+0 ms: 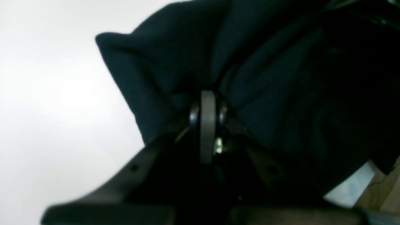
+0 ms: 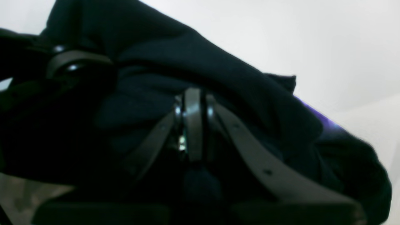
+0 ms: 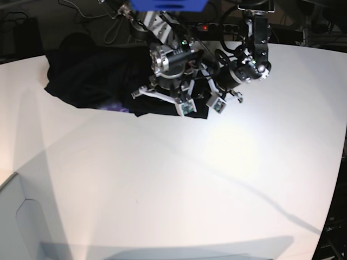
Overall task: Fold the T-shirt properly
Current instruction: 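Release the shirt with the right gripper and withdraw it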
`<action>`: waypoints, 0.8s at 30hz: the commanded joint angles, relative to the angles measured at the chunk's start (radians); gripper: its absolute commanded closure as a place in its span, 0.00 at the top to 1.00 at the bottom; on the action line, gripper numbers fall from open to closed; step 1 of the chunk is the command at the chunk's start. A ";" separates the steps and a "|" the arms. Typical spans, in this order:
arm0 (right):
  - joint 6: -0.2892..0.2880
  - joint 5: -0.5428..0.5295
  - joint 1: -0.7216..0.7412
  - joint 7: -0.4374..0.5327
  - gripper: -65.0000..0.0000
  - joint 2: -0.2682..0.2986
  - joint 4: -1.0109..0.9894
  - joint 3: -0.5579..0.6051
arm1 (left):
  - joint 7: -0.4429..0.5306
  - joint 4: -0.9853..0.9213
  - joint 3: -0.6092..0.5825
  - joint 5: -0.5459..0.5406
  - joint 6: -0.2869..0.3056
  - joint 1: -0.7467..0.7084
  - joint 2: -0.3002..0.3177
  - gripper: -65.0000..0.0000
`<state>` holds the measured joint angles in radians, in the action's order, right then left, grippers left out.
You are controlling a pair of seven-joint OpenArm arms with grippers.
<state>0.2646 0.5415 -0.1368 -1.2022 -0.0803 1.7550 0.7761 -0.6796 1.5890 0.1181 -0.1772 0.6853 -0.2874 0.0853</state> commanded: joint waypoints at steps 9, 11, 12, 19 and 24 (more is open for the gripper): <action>-0.041 0.035 -0.004 -0.024 0.00 0.109 -0.027 -0.114 | -0.113 -0.006 0.068 0.051 -0.016 -0.016 0.000 0.00; -0.083 0.035 -0.002 -0.023 0.00 0.124 -0.027 -0.129 | -0.113 -0.006 0.082 0.051 -0.016 -0.016 0.000 0.00; -0.097 0.035 -0.002 -0.023 0.00 0.130 -0.027 -0.136 | -0.113 -0.006 0.088 0.051 -0.016 -0.016 0.000 0.00; -0.115 0.035 0.001 -0.023 0.00 0.182 -0.019 -0.136 | -0.113 -0.006 0.108 0.049 -0.014 -0.017 0.000 0.00; -0.115 0.038 -0.007 -0.024 0.00 0.211 0.038 -0.137 | -0.108 -0.006 0.108 0.049 -0.014 -0.017 0.000 0.00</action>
<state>0.1570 0.5556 -0.1486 -1.2304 0.1249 1.7721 0.6449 -0.7097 1.5864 0.2153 -0.2207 0.7040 -0.2932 0.0692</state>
